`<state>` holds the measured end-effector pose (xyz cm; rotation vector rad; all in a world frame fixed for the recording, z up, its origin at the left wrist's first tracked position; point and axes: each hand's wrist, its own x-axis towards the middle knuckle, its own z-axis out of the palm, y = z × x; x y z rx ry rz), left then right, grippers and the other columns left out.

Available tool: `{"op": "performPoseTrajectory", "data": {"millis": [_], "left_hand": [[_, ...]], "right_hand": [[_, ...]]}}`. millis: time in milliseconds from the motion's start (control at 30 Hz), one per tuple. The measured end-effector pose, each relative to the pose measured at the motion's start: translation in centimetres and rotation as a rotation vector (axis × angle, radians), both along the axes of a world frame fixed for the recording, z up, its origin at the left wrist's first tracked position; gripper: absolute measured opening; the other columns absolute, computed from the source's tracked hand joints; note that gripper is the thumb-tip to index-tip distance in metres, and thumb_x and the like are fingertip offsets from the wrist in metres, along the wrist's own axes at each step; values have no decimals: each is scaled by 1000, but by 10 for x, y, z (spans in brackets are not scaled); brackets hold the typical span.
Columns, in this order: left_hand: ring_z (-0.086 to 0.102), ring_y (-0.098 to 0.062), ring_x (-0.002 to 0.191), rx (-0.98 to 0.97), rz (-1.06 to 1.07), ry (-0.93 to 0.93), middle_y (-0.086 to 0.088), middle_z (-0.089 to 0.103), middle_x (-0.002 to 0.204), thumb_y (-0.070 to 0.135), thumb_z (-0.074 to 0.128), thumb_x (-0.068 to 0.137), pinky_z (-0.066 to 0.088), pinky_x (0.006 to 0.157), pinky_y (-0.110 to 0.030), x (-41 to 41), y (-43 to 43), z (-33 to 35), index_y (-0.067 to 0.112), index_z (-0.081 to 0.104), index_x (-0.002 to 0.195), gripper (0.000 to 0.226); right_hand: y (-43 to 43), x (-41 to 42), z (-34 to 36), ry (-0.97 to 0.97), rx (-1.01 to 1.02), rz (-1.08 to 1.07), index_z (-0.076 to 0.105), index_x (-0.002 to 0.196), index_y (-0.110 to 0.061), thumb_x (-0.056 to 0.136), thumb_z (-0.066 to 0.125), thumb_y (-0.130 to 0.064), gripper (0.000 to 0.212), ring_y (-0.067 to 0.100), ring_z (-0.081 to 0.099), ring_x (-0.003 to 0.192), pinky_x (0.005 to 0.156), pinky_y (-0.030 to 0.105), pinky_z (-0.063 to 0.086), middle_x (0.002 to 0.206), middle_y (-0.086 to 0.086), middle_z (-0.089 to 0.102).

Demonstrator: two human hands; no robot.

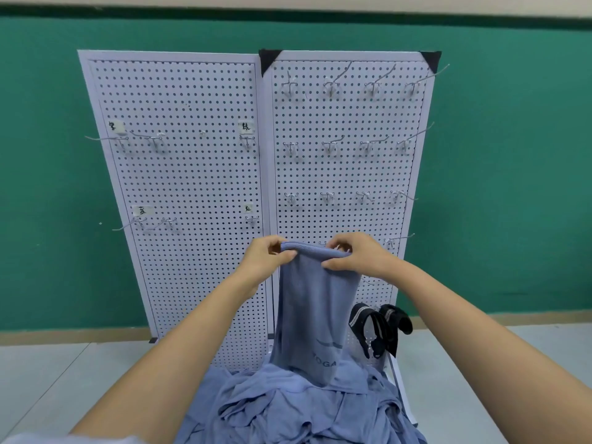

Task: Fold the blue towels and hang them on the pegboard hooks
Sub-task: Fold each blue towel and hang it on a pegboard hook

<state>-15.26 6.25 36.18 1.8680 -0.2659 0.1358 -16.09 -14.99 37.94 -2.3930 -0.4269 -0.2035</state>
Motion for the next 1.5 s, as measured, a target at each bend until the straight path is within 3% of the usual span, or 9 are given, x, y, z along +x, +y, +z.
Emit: {"op": "performPoseTrajectory", "data": {"millis": [167, 400, 500, 700, 867, 1000, 1133, 1300, 1500], "left_hand": [[58, -6, 78, -111, -72, 34, 2, 65, 85, 7, 57, 94, 45, 61, -8, 6, -15, -5, 13, 66, 96, 11], [53, -15, 86, -275, 239, 250, 1, 59, 99, 22, 61, 93, 45, 78, -27, 16, 3, -45, 12, 58, 119, 29], [52, -13, 77, -331, 242, 452, -2, 60, 103, 27, 62, 92, 46, 69, -28, 12, 12, -79, 9, 57, 121, 34], [59, -32, 92, -571, 71, 928, -15, 59, 108, 56, 71, 75, 54, 77, -44, 12, 13, -121, 3, 53, 124, 74], [65, -35, 88, -959, -148, 1069, -20, 63, 113, 51, 70, 78, 58, 70, -44, 20, 15, -120, -2, 63, 108, 62], [68, -24, 64, -823, -97, 905, -8, 73, 82, 38, 71, 77, 57, 57, -30, 30, 26, -102, 8, 75, 79, 30], [72, -26, 76, -642, -44, 816, -15, 73, 99, 20, 71, 77, 60, 66, -39, 39, 58, -86, 2, 68, 105, 33], [71, -24, 76, -501, 38, 721, -13, 73, 96, 17, 65, 87, 60, 64, -38, 44, 94, -69, 4, 65, 104, 22], [66, -27, 89, -221, 80, 613, -16, 68, 105, 15, 62, 91, 57, 66, -36, 38, 112, -57, -1, 61, 104, 20]], "right_hand": [[7, 5, -7, 43, -153, 7, 44, 64, -19, 86, 67, -36, 36, 12, 42, 63, 59, 29, 31, 65, -4, 46], [34, 15, -2, 64, 80, -1, 49, 79, -12, 92, 60, -32, 26, 16, 48, 71, 59, 26, 35, 78, 5, 52], [42, 23, 3, 107, 194, 35, 52, 84, -10, 91, 61, -31, 24, 18, 50, 75, 67, 29, 40, 81, 8, 53], [34, 26, 47, 72, 427, 71, 58, 95, 2, 91, 63, -32, 34, 15, 58, 77, 73, 29, 46, 86, 10, 62], [11, 30, 63, 0, 639, 4, 57, 83, -10, 93, 60, -30, 23, 3, 61, 64, 56, 18, 46, 70, -7, 64], [-18, 36, 24, 91, 711, -112, 60, 93, -8, 95, 56, -31, 24, 11, 63, 75, 65, 26, 52, 84, 2, 67], [-43, 41, -26, 280, 733, -219, 60, 111, -3, 97, 54, -32, 34, 18, 64, 88, 74, 31, 52, 100, 7, 69], [-55, 41, -69, 547, 805, -216, 62, 113, 0, 93, 59, -25, 31, 21, 65, 94, 84, 32, 52, 108, 13, 69], [-52, 37, -80, 597, 651, -135, 58, 100, -1, 90, 64, -24, 26, 15, 59, 67, 51, 21, 49, 87, 12, 61]]}}
